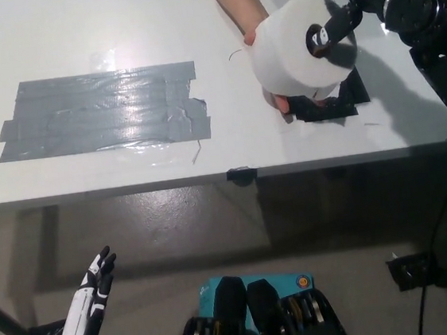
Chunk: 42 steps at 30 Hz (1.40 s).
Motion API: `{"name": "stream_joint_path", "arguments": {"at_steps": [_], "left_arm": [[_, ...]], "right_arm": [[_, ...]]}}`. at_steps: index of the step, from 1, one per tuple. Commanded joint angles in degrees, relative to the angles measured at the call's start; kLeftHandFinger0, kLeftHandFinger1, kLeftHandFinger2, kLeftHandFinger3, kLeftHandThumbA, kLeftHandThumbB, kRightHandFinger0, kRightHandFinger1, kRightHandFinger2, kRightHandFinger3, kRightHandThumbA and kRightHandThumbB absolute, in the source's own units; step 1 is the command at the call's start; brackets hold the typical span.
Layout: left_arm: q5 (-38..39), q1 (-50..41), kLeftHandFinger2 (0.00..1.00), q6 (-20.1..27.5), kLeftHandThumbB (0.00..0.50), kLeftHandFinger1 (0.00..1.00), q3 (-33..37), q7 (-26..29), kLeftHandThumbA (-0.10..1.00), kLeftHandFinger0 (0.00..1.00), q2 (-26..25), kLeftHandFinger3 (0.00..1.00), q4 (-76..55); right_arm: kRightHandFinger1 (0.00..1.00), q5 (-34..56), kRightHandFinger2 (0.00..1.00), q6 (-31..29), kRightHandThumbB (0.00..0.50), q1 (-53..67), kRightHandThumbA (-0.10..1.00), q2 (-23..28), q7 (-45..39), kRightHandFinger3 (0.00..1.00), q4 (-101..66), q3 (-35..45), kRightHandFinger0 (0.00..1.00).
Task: A person hands over a roll of toilet paper to the robot , and the robot inserts its right thumb into the hole in the centre to grab the roll, and then places it on the balck area on the desk.
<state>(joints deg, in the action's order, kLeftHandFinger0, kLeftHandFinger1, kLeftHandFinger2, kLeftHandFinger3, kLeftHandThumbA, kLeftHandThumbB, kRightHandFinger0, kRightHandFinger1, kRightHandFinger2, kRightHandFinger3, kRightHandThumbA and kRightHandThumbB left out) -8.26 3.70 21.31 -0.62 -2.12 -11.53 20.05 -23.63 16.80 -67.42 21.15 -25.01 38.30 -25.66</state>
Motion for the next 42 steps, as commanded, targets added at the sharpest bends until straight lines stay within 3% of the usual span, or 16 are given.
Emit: {"name": "stream_joint_path", "arguments": {"at_steps": [1,17,22,27,32,34,35,36,37,38,39,40,41,42], "left_arm": [[0.3,0.7,1.0,1.0,0.5,1.0,0.0,0.0,1.0,1.0,-0.9,1.0,-1.3],[0.0,0.8,1.0,1.6,0.5,1.0,0.3,-0.1,1.0,0.99,-1.0,1.0,-1.2],[-0.1,0.8,1.0,0.7,0.5,1.0,0.3,-0.1,1.0,0.99,-1.0,1.0,-1.6],[0.5,1.1,1.0,0.3,0.5,1.0,0.3,-0.4,1.0,1.0,-1.0,1.0,-1.9],[-0.4,1.4,1.0,1.1,0.5,1.0,0.5,0.0,1.0,0.99,-1.0,1.0,-1.4],[0.0,1.6,1.0,0.6,0.5,1.0,0.5,-0.2,1.0,1.0,-0.9,1.0,-1.5],[-0.1,1.7,1.0,0.7,0.5,1.0,0.6,-0.2,1.0,1.0,-0.9,1.0,-1.4],[0.0,1.6,1.0,0.7,0.5,1.0,0.6,-0.3,1.0,1.0,-0.9,1.0,-1.5],[0.0,1.6,1.0,0.6,0.5,1.0,0.6,-0.3,1.0,1.0,-0.9,1.0,-1.6],[0.0,1.7,1.0,0.6,0.5,1.0,0.7,-0.3,1.0,1.0,-0.9,1.0,-1.7],[-0.1,1.7,1.0,0.6,0.5,1.0,0.7,-0.4,1.0,1.0,-0.9,1.0,-1.7],[0.1,1.7,1.0,0.4,0.5,1.0,0.7,-0.5,1.0,1.0,-1.0,1.0,-1.8],[0.2,1.8,1.0,0.2,0.5,1.0,0.7,-0.6,1.0,1.0,-0.9,1.0,-1.9],[0.2,1.8,1.0,0.2,0.5,1.0,0.7,-0.7,1.0,1.0,-1.0,1.0,-1.9]], "right_arm": [[1.0,-0.5,1.0,-1.3,0.404,-3.0,0.72,1.0,-0.5,1.0,-1.5,1.2,1.0],[1.0,-4.2,1.0,-4.8,0.443,-4.7,0.76,-2.1,1.1,1.0,7.0,-2.9,1.0],[1.0,-6.7,1.0,-5.8,0.412,-6.7,0.7,-4.7,3.0,1.0,14.2,-5.4,1.0],[1.0,-7.1,1.0,-8.6,0.418,-9.3,0.7,-7.3,5.8,1.0,21.9,-6.4,1.0],[1.0,-6.5,1.0,-10.9,0.421,-11.4,0.62,-10.1,9.8,1.0,28.7,-5.6,1.0],[1.0,-6.5,1.0,-11.7,0.359,-12.3,0.52,-11.0,11.0,1.0,31.1,-5.6,1.0],[1.0,-6.7,1.0,-12.0,0.341,-12.3,0.47,-11.2,11.6,1.0,31.7,-5.8,0.93],[0.9,-7.1,1.0,-12.8,0.302,-12.2,0.36,-11.5,12.9,1.0,32.3,-6.1,0.8],[0.83,-7.1,0.92,-13.0,0.285,-12.2,0.28,-11.7,13.4,1.0,32.6,-6.1,0.71],[0.69,-7.4,0.76,-13.3,0.24,-11.8,0.16,-12.1,15.3,0.9,33.2,-6.2,0.59],[0.6,-7.6,0.7,-13.6,0.242,-11.7,0.02,-12.3,16.1,0.82,33.5,-6.2,0.46],[0.35,-7.9,0.47,-14.1,0.231,-11.2,-0.1,-12.5,18.2,0.61,34.1,-6.2,0.2],[0.23,-8.4,0.33,-15.1,0.236,-10.6,-0.1,-12.6,20.7,0.41,34.6,-6.4,0.07],[0.12,-8.6,0.27,-16.2,0.241,-10.0,-0.1,-12.7,22.8,0.32,34.9,-6.4,0.0]]}}
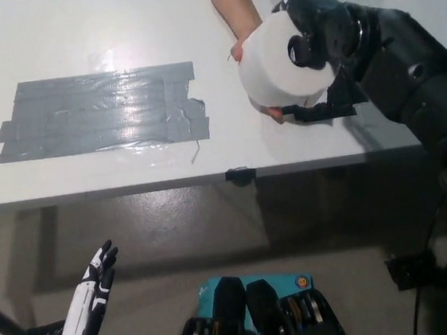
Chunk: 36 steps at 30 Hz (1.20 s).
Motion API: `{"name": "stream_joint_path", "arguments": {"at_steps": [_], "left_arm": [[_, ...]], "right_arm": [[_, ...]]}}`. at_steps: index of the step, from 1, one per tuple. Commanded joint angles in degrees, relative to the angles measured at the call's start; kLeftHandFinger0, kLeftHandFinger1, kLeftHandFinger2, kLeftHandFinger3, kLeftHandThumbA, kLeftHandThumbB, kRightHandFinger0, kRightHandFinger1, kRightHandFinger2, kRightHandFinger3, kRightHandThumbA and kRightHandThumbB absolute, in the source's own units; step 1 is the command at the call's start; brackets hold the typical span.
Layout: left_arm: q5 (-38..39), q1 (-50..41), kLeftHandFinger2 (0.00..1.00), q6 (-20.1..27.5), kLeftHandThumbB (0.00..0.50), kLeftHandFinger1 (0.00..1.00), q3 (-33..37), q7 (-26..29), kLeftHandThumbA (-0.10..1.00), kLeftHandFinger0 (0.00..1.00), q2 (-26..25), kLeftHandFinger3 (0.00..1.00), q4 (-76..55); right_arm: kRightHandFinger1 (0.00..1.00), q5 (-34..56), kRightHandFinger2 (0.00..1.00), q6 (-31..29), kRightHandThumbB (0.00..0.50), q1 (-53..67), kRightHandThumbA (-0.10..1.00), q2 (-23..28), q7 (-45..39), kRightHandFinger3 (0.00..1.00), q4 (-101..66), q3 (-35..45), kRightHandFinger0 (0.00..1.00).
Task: A person hands over a roll of toilet paper to the robot , and the robot inserts its right thumb into the hole in the centre to grab the roll, and then places it on the balck area on the desk.
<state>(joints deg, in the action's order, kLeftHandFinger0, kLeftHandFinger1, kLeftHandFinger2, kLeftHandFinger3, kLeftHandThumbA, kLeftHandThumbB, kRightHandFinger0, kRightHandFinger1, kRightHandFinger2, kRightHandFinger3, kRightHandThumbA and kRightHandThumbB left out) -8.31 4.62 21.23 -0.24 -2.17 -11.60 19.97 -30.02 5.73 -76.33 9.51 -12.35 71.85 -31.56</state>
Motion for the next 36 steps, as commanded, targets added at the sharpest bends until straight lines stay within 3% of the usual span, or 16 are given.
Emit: {"name": "stream_joint_path", "arguments": {"at_steps": [1,2,3,4,8,10,14,15,16,18,20,22,24,26,30,36], "left_arm": [[0.2,0.9,1.0,0.3,0.5,1.0,0.4,-0.6,1.0,0.99,-1.0,1.0,-1.9],[0.0,0.9,1.0,0.2,0.5,1.0,0.4,-0.6,1.0,0.99,-1.1,1.0,-2.0],[0.2,1.0,1.0,0.3,0.5,1.0,0.4,-0.7,1.0,0.99,-1.2,1.0,-1.9],[0.3,1.0,1.0,0.4,0.5,1.0,0.4,-0.8,1.0,0.99,-1.2,1.0,-1.9],[0.4,1.5,1.0,0.3,0.5,1.0,0.3,-0.6,1.0,0.98,-1.0,1.0,-1.6],[0.5,1.7,1.0,0.4,0.5,1.0,0.3,-0.6,1.0,0.98,-1.1,1.0,-1.4],[0.5,2.0,1.0,0.0,0.5,1.0,0.3,-0.6,1.0,0.98,-0.9,1.0,-1.4],[0.4,2.0,1.0,0.0,0.5,1.0,0.3,-0.5,1.0,0.98,-0.9,1.0,-1.4],[0.4,1.9,1.0,0.2,0.5,1.0,0.4,-0.6,1.0,0.99,-1.0,1.0,-1.3],[0.2,1.6,1.0,0.5,0.5,1.0,0.4,-0.7,1.0,0.99,-1.3,1.0,-1.4],[0.2,1.5,1.0,0.6,0.5,1.0,0.4,-0.7,1.0,0.99,-1.3,1.0,-1.3],[0.5,1.6,1.0,0.7,0.5,1.0,0.4,-0.8,1.0,0.99,-1.2,1.0,-1.0],[0.0,1.9,1.0,0.5,0.5,1.0,0.5,-0.5,1.0,0.99,-1.1,1.0,-1.2],[0.3,1.8,1.0,0.0,0.5,1.0,0.4,-0.7,1.0,1.0,-1.0,1.0,-1.5],[0.8,1.8,1.0,-0.6,0.5,1.0,0.2,-0.7,1.0,1.0,-0.8,1.0,-1.8],[0.2,1.8,1.0,0.3,0.5,1.0,0.2,-0.3,1.0,0.99,-0.9,1.0,-1.7]], "right_arm": [[0.15,-1.7,0.34,-6.5,0.238,-0.4,-0.1,-1.0,12.0,0.32,1.8,0.1,0.0],[0.19,-0.1,0.47,-8.0,0.23,0.4,-0.1,-0.7,12.6,0.38,2.0,1.7,0.0],[0.35,1.2,0.72,-9.4,0.215,0.9,-0.1,-0.5,12.7,0.54,2.3,2.9,0.03],[0.41,1.4,0.79,-9.8,0.212,1.0,-0.1,-0.4,12.8,0.61,2.4,3.2,0.03],[0.52,3.3,0.89,-11.4,0.203,1.4,-0.1,0.4,14.3,0.75,3.4,6.7,0.02],[0.67,4.7,1.0,-12.0,0.182,1.3,-0.1,0.7,14.5,0.86,3.4,8.8,0.1],[0.75,11.0,1.0,-14.2,0.137,1.5,-0.1,1.2,14.8,0.95,3.1,17.1,0.18],[0.75,11.1,1.0,-14.1,0.137,1.4,-0.1,1.2,14.8,0.96,3.1,17.6,0.19],[0.72,13.1,1.0,-14.1,0.174,1.3,-0.1,1.1,15.3,0.89,3.0,20.8,0.21],[0.64,19.1,0.91,-11.2,0.183,0.6,-0.1,0.5,14.9,0.77,2.3,28.2,0.16],[0.58,25.3,0.88,-10.0,0.149,0.3,-0.1,0.1,12.3,0.72,1.8,35.2,0.12],[0.58,29.3,0.92,-9.9,0.148,0.2,-0.1,-0.1,10.1,0.81,1.1,40.4,0.1],[0.57,34.0,1.0,-7.7,0.176,-0.6,-0.1,-0.6,10.2,1.0,-0.2,46.3,0.06],[0.48,37.6,0.9,-2.8,0.182,-1.5,-0.1,-1.4,11.7,0.94,-2.8,51.6,0.0],[0.36,40.6,0.97,-1.5,0.176,-2.0,-0.1,-2.1,10.3,1.0,-6.6,56.6,0.0],[0.19,40.3,0.84,3.0,0.17,-2.1,-0.1,-1.9,9.1,1.0,-13.2,58.4,0.0]]}}
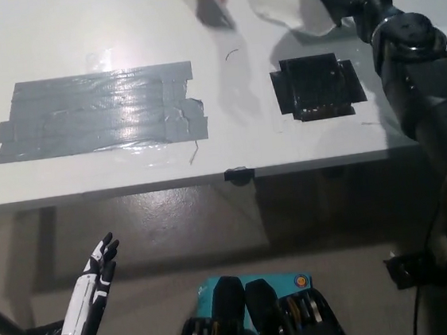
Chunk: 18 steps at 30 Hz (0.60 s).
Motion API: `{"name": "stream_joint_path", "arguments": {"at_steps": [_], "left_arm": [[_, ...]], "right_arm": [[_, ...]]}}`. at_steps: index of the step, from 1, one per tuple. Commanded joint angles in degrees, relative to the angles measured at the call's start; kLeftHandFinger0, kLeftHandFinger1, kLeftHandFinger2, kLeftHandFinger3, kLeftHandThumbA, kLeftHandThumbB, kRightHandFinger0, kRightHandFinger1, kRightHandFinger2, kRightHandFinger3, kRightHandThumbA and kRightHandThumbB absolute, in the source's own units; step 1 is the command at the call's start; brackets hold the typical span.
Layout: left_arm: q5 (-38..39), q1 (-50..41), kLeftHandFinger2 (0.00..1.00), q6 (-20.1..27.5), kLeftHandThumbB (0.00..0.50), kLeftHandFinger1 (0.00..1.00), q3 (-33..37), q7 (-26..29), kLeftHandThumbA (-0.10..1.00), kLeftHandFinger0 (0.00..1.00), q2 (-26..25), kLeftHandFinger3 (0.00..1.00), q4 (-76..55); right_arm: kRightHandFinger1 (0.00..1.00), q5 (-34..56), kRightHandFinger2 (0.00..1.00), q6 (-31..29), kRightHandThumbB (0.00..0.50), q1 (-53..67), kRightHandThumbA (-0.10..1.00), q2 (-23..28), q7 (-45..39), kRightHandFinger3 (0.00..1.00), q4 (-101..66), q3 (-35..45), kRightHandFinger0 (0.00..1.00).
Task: A person hands over a roll of toilet paper to the robot , and the robot inserts its right thumb into the hole in the centre to grab the roll, and then places it on the balck area on the desk.
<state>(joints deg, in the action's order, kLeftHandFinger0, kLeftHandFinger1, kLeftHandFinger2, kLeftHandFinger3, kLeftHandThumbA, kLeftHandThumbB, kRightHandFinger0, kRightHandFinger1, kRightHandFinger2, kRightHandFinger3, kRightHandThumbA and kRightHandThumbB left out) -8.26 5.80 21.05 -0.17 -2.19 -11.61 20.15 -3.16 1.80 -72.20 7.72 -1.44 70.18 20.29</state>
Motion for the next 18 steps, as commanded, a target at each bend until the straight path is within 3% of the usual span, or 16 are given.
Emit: {"name": "stream_joint_path", "arguments": {"at_steps": [1,2,5,6,7,8,9,12,14,16,18], "left_arm": [[0.4,0.6,1.0,0.8,0.5,1.0,0.2,-0.4,1.0,0.99,-0.9,1.0,-1.6],[0.5,0.7,1.0,1.1,0.5,1.0,0.2,-0.5,1.0,1.0,-1.0,1.0,-1.3],[0.6,-0.4,1.0,1.0,0.5,1.0,-0.2,-0.4,1.0,1.0,-1.3,1.0,-2.0],[0.7,-0.4,1.0,0.7,0.5,1.0,-0.2,-0.3,1.0,1.0,-1.3,1.0,-2.2],[0.6,-0.7,1.0,0.6,0.5,1.0,-0.2,-0.3,1.0,1.0,-1.3,1.0,-2.3],[0.5,-1.1,1.0,0.6,0.5,1.0,-0.2,-0.3,1.0,1.0,-1.3,1.0,-2.5],[0.6,-1.2,1.0,0.4,0.5,1.0,-0.2,-0.3,1.0,1.0,-1.2,1.0,-2.6],[0.4,-2.1,1.0,0.2,0.5,1.0,-0.5,0.1,1.0,1.0,-1.2,1.0,-3.1],[0.4,-2.6,1.0,0.5,0.5,1.0,-0.5,0.1,1.0,1.0,-1.3,1.0,-3.4],[0.2,-3.1,1.0,1.0,0.5,1.0,-0.6,0.3,1.0,0.99,-1.3,1.0,-3.3],[-0.4,-3.3,1.0,1.3,0.5,1.0,-0.7,0.7,1.0,0.98,-1.5,1.0,-3.3]], "right_arm": [[0.18,13.1,0.84,7.1,0.169,-6.3,-0.1,0.0,-1.7,1.0,-12.2,6.4,0.0],[0.13,12.3,0.78,6.7,0.146,-6.2,-0.1,0.5,-2.9,0.91,-12.6,5.7,0.0],[0.24,10.0,0.84,7.4,0.145,-5.3,-0.1,2.0,-5.4,0.94,-15.0,2.7,0.0],[0.31,9.1,0.88,8.3,0.154,-4.9,-0.1,2.5,-5.8,1.0,-16.1,1.4,0.02],[0.35,7.8,0.88,9.3,0.166,-4.3,-0.1,3.0,-5.6,1.0,-17.1,0.0,0.06],[0.33,6.3,0.82,10.6,0.168,-3.5,-0.1,3.7,-5.5,1.0,-18.2,-1.8,0.02],[0.33,4.8,0.79,9.2,0.121,-3.0,-0.1,5.2,-7.5,0.93,-17.8,-4.3,0.01],[0.41,1.4,0.8,9.1,0.185,-2.4,-0.1,8.2,-10.7,0.86,-16.4,-11.0,0.03],[0.43,-0.8,0.81,11.1,0.169,-1.6,-0.1,9.8,-13.2,0.81,-17.2,-15.5,0.01],[0.52,-1.2,0.89,11.5,0.167,-0.6,-0.1,10.9,-15.1,0.91,-16.9,-18.5,0.1],[0.52,-0.5,0.91,12.9,0.161,-0.1,-0.1,11.4,-15.7,0.96,-17.1,-20.3,0.07]]}}
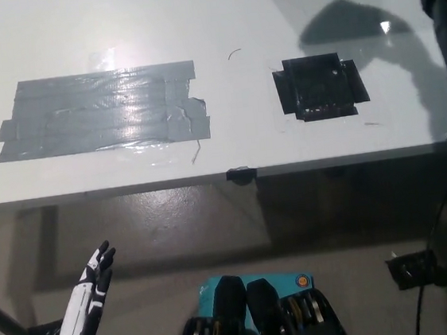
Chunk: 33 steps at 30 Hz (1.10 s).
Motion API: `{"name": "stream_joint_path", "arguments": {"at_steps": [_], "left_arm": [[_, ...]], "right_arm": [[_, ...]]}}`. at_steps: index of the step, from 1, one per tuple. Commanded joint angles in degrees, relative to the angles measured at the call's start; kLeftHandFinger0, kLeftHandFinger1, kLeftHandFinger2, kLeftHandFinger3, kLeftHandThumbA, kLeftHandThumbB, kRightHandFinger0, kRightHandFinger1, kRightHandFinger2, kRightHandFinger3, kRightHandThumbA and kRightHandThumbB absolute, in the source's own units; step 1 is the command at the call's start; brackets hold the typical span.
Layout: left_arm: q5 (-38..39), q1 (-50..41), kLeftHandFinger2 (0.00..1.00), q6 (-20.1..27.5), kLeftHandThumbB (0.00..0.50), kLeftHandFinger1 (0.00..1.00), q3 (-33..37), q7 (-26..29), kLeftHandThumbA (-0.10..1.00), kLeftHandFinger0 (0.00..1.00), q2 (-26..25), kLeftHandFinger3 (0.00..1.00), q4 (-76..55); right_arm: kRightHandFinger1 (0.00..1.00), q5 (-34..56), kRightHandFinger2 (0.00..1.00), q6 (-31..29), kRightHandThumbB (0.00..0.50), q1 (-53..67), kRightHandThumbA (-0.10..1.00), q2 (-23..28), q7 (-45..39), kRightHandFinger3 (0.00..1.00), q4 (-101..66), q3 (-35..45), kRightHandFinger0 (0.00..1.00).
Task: A person hands over a roll of toilet paper to the robot , and the robot inserts its right thumb into the hole in the centre to grab the roll, and then places it on the balck area on the desk.
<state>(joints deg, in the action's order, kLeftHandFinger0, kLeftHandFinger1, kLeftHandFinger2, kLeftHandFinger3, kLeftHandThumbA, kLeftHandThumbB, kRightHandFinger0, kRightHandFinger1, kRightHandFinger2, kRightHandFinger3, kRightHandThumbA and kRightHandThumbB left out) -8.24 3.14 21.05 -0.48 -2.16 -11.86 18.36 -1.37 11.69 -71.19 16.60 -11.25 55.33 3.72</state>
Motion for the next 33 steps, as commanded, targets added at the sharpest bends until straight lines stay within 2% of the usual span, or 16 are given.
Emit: {"name": "stream_joint_path", "arguments": {"at_steps": [1,2,3,5,9,11,14,16,18,19,23,25,26,29,32,33], "left_arm": [[-0.7,-0.6,1.0,1.3,0.5,1.0,-0.4,0.7,1.0,0.98,-1.5,1.0,-1.4],[-0.5,-0.4,1.0,1.5,0.5,1.0,-0.5,0.6,1.0,0.97,-1.5,1.0,-1.2],[-0.5,-0.1,1.0,1.8,0.5,1.0,-0.4,0.7,1.0,0.97,-1.5,1.0,-0.9],[-0.5,0.1,1.0,2.2,0.5,1.0,-0.4,0.9,1.0,0.96,-1.4,1.0,-0.6],[-0.5,0.0,1.0,1.9,0.5,1.0,-0.7,1.0,1.0,0.97,-1.6,1.0,-0.8],[-0.4,0.0,1.0,1.7,0.5,1.0,-0.6,0.9,1.0,0.99,-1.5,1.0,-1.1],[-0.6,0.3,1.0,1.3,0.5,1.0,-0.5,0.8,1.0,1.0,-1.4,1.0,-1.2],[-0.3,0.2,1.0,1.4,0.5,1.0,-0.4,0.6,1.0,1.0,-1.3,1.0,-1.1],[-0.4,0.1,1.0,1.1,0.5,1.0,-0.2,0.4,1.0,1.0,-1.1,1.0,-1.4],[-0.4,0.1,1.0,0.9,0.5,1.0,-0.1,0.4,1.0,1.0,-1.1,1.0,-1.5],[-0.3,0.6,1.0,1.0,0.5,1.0,-0.2,0.4,1.0,1.0,-1.2,1.0,-1.3],[-0.5,0.9,1.0,1.4,0.5,1.0,-0.2,0.5,1.0,1.0,-1.3,1.0,-0.9],[-0.8,1.0,1.0,1.6,0.5,1.0,-0.2,0.7,1.0,0.97,-1.4,1.0,-0.8],[-0.9,1.1,1.0,1.3,0.5,1.0,-0.2,0.8,1.0,0.97,-1.4,1.0,-1.1],[-0.7,1.0,1.0,0.7,0.5,1.0,-0.2,0.4,1.0,0.97,-1.4,1.0,-1.4],[-0.7,1.0,1.0,0.6,0.5,1.0,-0.2,0.4,1.0,0.97,-1.4,1.0,-1.5]], "right_arm": [[0.52,-1.9,0.94,4.4,0.16,0.0,-0.1,2.9,-6.8,0.99,-4.1,-4.5,0.03],[0.55,-1.8,1.0,5.4,0.147,0.6,-0.1,3.5,-7.3,1.0,-5.6,-5.3,0.01],[0.59,-1.8,1.0,5.9,0.126,0.9,-0.1,4.2,-7.8,1.0,-6.0,-6.0,0.02],[0.62,-2.4,1.0,6.7,0.134,1.2,-0.1,5.1,-8.0,1.0,-6.9,-7.1,0.05],[0.74,-4.2,1.0,4.9,0.127,0.8,-0.1,6.5,-9.4,1.0,-6.3,-10.4,0.18],[0.72,-5.2,1.0,5.0,0.136,0.5,-0.1,7.2,-10.1,1.0,-6.3,-12.1,0.17],[0.78,-6.4,1.0,4.6,0.134,0.0,-0.1,7.8,-10.8,1.0,-5.4,-14.3,0.26],[0.78,-7.0,1.0,3.2,0.133,0.0,-0.1,7.7,-10.9,1.0,-3.6,-15.2,0.25],[0.69,-7.8,1.0,-0.7,0.139,0.3,-0.1,7.5,-10.7,1.0,-0.9,-16.6,0.19],[0.69,-8.1,1.0,-1.2,0.139,0.4,-0.1,7.3,-10.5,1.0,-0.3,-16.9,0.19],[0.73,-9.6,1.0,-3.7,0.134,0.0,-0.1,6.7,-9.9,1.0,2.2,-19.0,0.22],[0.81,-10.5,1.0,-4.3,0.131,-0.2,-0.1,6.6,-9.9,1.0,3.1,-20.2,0.28],[0.81,-11.2,1.0,-5.0,0.111,-0.9,-0.1,6.6,-10.6,1.0,4.8,-21.2,0.29],[0.79,-13.0,1.0,-6.1,0.136,-2.4,-0.1,6.7,-12.4,1.0,8.2,-23.9,0.31],[0.79,-15.6,1.0,-7.4,0.136,-2.6,-0.1,7.1,-13.3,1.0,8.7,-27.1,0.32],[0.88,-16.1,1.0,-8.2,0.132,-2.5,-0.1,7.3,-13.7,1.0,8.9,-27.9,0.39]]}}
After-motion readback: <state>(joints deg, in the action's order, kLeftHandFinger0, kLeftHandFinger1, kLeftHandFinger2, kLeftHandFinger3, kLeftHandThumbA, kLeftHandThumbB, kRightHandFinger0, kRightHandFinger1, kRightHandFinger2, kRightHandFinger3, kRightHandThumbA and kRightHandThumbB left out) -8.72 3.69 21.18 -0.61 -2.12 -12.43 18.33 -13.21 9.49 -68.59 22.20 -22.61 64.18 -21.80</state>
